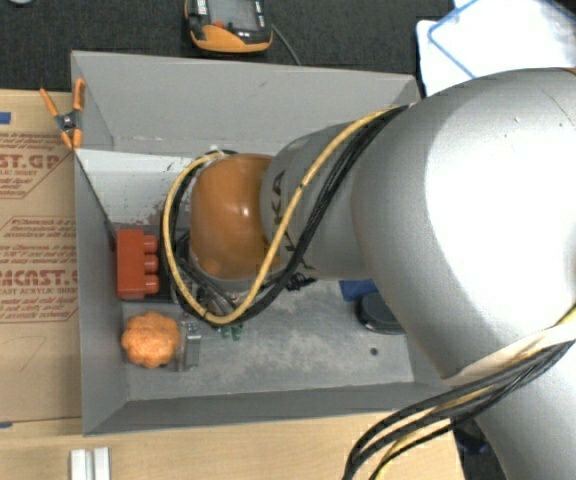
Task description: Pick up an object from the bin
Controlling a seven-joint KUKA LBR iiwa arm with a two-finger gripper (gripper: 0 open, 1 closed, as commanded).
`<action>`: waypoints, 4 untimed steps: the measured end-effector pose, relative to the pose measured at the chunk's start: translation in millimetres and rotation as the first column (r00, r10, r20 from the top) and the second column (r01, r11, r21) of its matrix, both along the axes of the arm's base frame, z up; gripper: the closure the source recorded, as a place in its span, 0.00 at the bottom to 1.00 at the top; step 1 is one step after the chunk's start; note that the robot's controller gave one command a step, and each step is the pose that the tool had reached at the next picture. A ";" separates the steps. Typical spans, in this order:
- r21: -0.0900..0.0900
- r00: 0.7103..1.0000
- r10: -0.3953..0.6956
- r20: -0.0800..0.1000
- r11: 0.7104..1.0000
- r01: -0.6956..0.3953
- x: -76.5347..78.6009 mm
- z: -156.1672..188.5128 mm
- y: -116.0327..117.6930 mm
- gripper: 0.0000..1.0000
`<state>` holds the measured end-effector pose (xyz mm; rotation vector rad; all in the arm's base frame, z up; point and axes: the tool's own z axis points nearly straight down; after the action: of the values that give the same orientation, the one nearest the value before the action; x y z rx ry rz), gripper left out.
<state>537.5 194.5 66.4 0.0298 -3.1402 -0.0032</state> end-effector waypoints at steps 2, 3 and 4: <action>-0.004 0.999 -0.038 -0.011 0.999 0.038 -36.1 31.8 21.5 0.00; 0.004 0.999 -0.036 0.018 0.999 0.036 -48.1 3.0 30.0 0.00; 0.000 0.999 -0.034 0.001 0.999 0.034 -44.3 3.2 31.2 1.00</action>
Offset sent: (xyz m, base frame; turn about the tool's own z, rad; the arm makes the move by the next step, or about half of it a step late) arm -0.0345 0.0205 0.0336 0.0406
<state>493.2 225.8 69.7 -0.0238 -3.1410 -0.0025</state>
